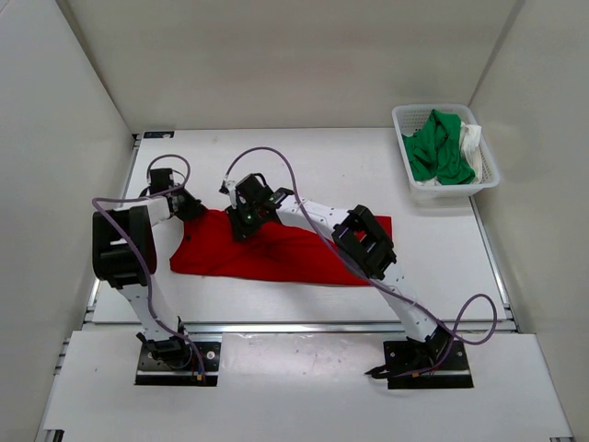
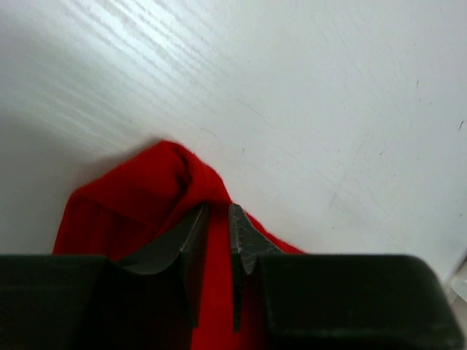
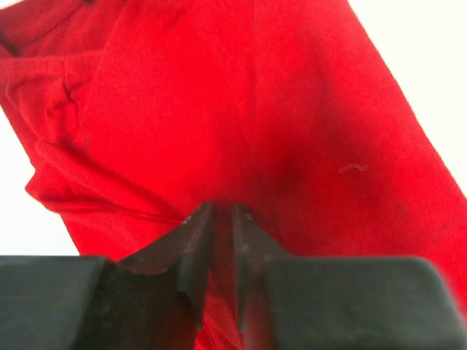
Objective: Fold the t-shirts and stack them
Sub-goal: Rotate the tshirt 90 degrees
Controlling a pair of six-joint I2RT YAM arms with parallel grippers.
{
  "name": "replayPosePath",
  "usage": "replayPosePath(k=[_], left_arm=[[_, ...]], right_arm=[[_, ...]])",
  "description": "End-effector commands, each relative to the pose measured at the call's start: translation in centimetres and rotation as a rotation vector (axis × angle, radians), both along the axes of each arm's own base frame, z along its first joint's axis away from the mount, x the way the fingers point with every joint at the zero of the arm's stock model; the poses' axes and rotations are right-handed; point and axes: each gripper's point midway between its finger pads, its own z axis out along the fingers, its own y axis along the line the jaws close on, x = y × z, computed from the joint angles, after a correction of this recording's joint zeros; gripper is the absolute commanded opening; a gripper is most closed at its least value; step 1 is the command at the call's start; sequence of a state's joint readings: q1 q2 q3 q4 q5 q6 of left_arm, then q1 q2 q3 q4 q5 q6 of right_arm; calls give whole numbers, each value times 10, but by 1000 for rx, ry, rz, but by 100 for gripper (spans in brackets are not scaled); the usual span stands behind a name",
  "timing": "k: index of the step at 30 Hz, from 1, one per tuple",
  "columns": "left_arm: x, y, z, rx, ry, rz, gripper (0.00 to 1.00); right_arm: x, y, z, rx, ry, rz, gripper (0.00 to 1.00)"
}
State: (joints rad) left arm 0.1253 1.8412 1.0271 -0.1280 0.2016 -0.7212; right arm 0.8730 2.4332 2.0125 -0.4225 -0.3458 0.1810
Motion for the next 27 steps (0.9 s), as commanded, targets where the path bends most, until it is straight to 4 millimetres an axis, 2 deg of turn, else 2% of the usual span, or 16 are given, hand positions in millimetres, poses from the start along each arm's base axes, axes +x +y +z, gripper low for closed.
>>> replayPosePath(k=[1, 2, 3, 4, 5, 9, 13, 15, 16, 18, 20, 21, 22, 25, 26, 27], left_arm=[[16, 9, 12, 14, -37, 10, 28], [15, 9, 10, 9, -31, 11, 28], [18, 9, 12, 3, -37, 12, 28], [14, 12, 3, 3, -18, 24, 28], [16, 9, 6, 1, -25, 12, 28], [18, 12, 3, 13, -24, 23, 28], [19, 16, 2, 8, -21, 30, 27], [21, 18, 4, 12, -25, 34, 27], [22, 18, 6, 13, -33, 32, 27], [22, 13, 9, 0, -37, 20, 27], [25, 13, 14, 10, -52, 21, 27], [26, 13, 17, 6, -56, 23, 27], [27, 17, 19, 5, -60, 34, 27], [23, 8, 29, -19, -78, 14, 26], [24, 6, 39, -10, -102, 4, 26], [21, 10, 48, 18, -118, 5, 27]], right_arm=[[-6, 0, 46, 74, -30, 1, 12], [-14, -1, 49, 77, -25, 10, 12], [-10, -7, 57, 97, -21, 3, 11], [-17, -9, 58, 100, -12, 7, 6], [-18, -11, 59, 96, -15, 3, 5], [-38, -22, 75, 122, -27, -1, 3], [-71, -41, 68, 125, 21, 8, 1], [-84, -50, 62, 120, 37, -1, 3], [-95, -54, 58, 111, 37, 8, 7], [-105, -63, 53, 95, 47, -1, 17], [-103, -72, 52, 98, 51, -21, 36], [-101, -75, 57, 99, 50, -24, 40], [-98, -72, 64, 118, 39, -16, 41], [-83, -78, 72, 109, 12, -40, 40], [-80, -78, 77, 113, 2, -46, 35], [-74, -77, 77, 119, -6, -50, 25]])
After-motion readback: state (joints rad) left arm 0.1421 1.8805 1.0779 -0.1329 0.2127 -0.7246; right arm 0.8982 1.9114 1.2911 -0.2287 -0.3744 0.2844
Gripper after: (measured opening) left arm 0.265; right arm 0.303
